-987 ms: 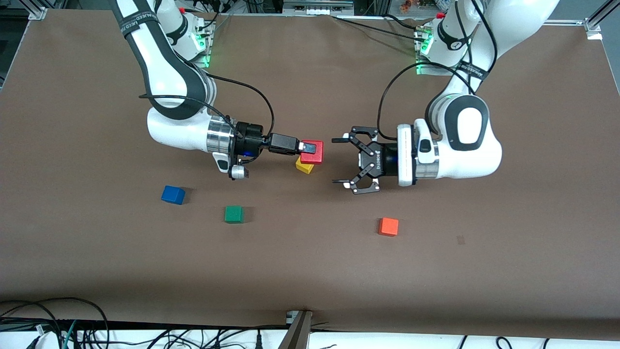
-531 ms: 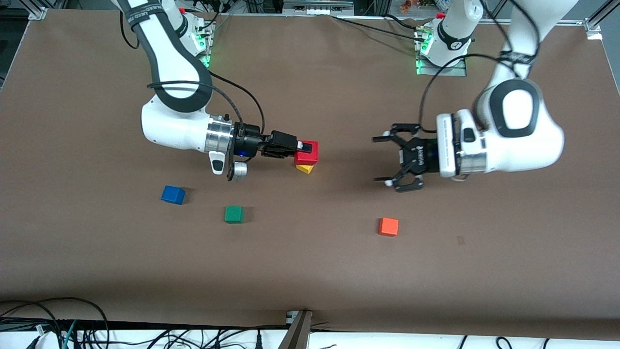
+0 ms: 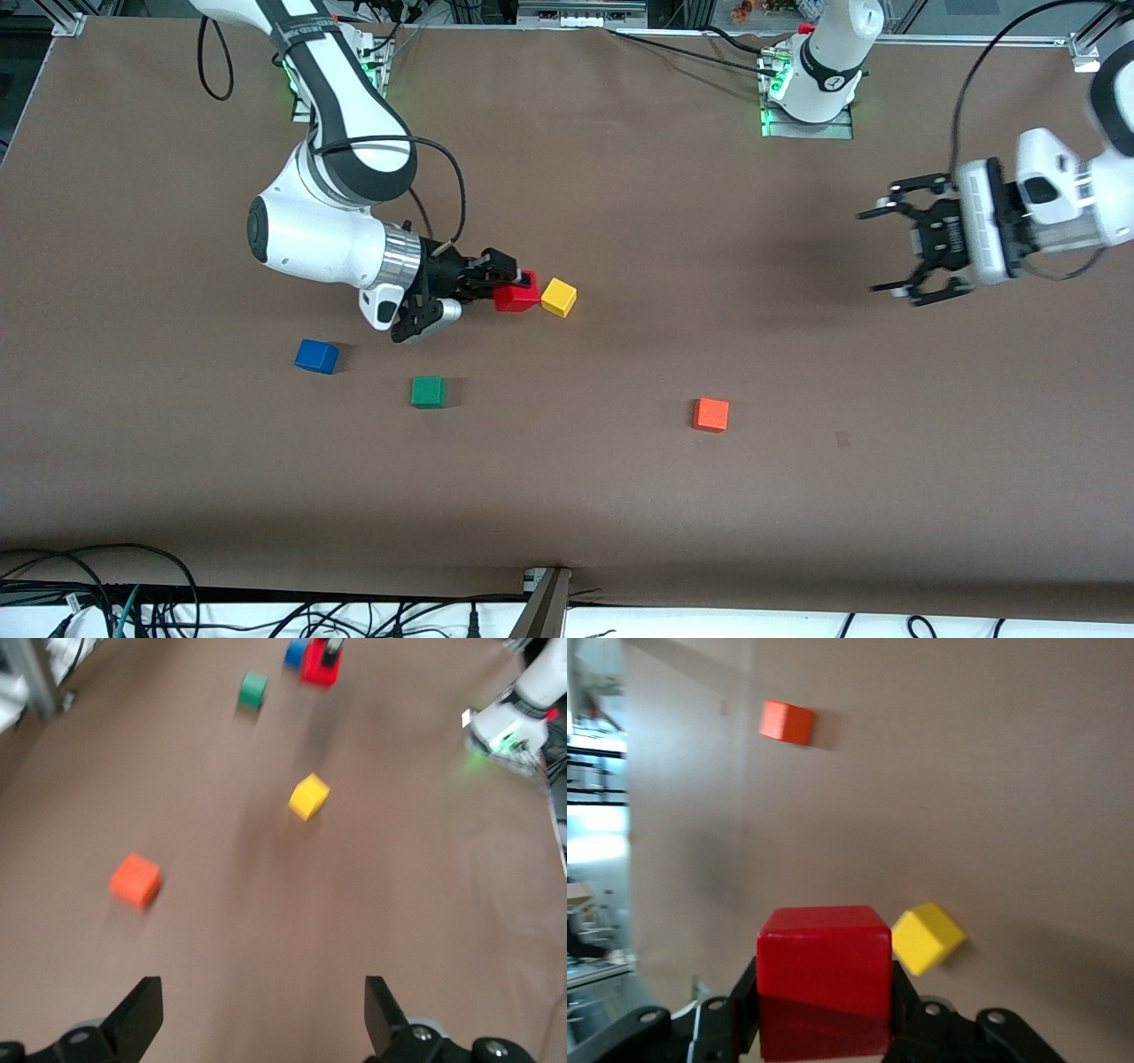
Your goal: Pass red block to right arm, stack on blue
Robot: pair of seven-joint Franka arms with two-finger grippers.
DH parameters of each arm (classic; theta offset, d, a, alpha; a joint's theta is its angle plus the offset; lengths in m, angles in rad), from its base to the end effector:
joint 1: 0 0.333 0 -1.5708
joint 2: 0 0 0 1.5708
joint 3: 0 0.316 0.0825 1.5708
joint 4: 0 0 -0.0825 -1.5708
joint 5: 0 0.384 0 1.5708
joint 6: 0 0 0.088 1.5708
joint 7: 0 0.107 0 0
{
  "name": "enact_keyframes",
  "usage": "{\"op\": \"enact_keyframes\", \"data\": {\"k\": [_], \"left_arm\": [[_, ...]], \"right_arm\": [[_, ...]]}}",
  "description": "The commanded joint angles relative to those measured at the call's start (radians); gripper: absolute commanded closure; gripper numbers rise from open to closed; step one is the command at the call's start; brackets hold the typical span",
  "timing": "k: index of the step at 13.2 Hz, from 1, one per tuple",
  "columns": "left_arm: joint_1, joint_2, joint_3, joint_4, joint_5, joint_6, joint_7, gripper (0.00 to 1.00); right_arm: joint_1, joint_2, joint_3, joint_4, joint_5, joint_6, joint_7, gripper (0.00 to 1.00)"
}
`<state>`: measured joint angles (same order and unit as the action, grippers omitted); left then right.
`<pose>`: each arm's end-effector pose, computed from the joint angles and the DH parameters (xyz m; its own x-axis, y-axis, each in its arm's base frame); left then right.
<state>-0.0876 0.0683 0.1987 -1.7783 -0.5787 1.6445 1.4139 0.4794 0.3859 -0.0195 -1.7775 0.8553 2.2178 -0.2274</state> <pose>0.5676 0.0055 0.5107 0.3885 -0.7890 0.4759 -0.9165 -0.2774 0.2883 0.5800 0.3157 0.3557 0.9866 0.1608 0.0288 0.1427 -0.7625 -0.6310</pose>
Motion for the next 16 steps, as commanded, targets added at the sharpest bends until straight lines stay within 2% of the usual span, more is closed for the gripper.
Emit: {"op": "enact_keyframes", "data": {"k": [1,4,6,7,10,13,14,16], "left_arm": [[-0.02,-0.042,0.057,-0.012,0.213,-0.003,-0.154,0.0],[-0.043,-0.05,0.081,0.051,0.425,-0.012,-0.385,0.0],[-0.072,-0.051,0.067,0.126,0.505,-0.058,-0.517,0.0],[-0.092,-0.051,0.062,0.144,0.54,-0.086,-0.591,0.0],[-0.098,-0.074,-0.043,0.149,0.655,-0.097,-0.815,0.0],[-0.098,-0.107,-0.168,0.149,0.729,-0.155,-1.106,0.0],[-0.096,-0.11,-0.18,0.158,0.735,-0.15,-1.162,0.0],[-0.083,-0.096,-0.18,0.195,0.732,-0.138,-1.205,0.0]], "right_arm": [[-0.004,-0.009,-0.051,-0.005,-0.222,-0.029,0.057,1.0],[-0.01,0.005,-0.169,-0.005,-0.423,-0.119,0.059,1.0],[-0.011,0.042,-0.23,0.001,-0.6,-0.127,0.069,0.99],[-0.01,0.048,-0.249,0.0,-0.661,-0.13,0.071,0.99],[-0.007,0.064,-0.273,0.003,-0.87,-0.128,0.152,0.97],[0.001,0.065,-0.277,-0.006,-0.889,-0.11,0.198,0.98],[-0.004,0.065,-0.278,-0.017,-0.892,-0.063,0.198,0.98],[-0.004,0.044,-0.29,-0.104,-0.894,0.064,0.197,0.98]]}}
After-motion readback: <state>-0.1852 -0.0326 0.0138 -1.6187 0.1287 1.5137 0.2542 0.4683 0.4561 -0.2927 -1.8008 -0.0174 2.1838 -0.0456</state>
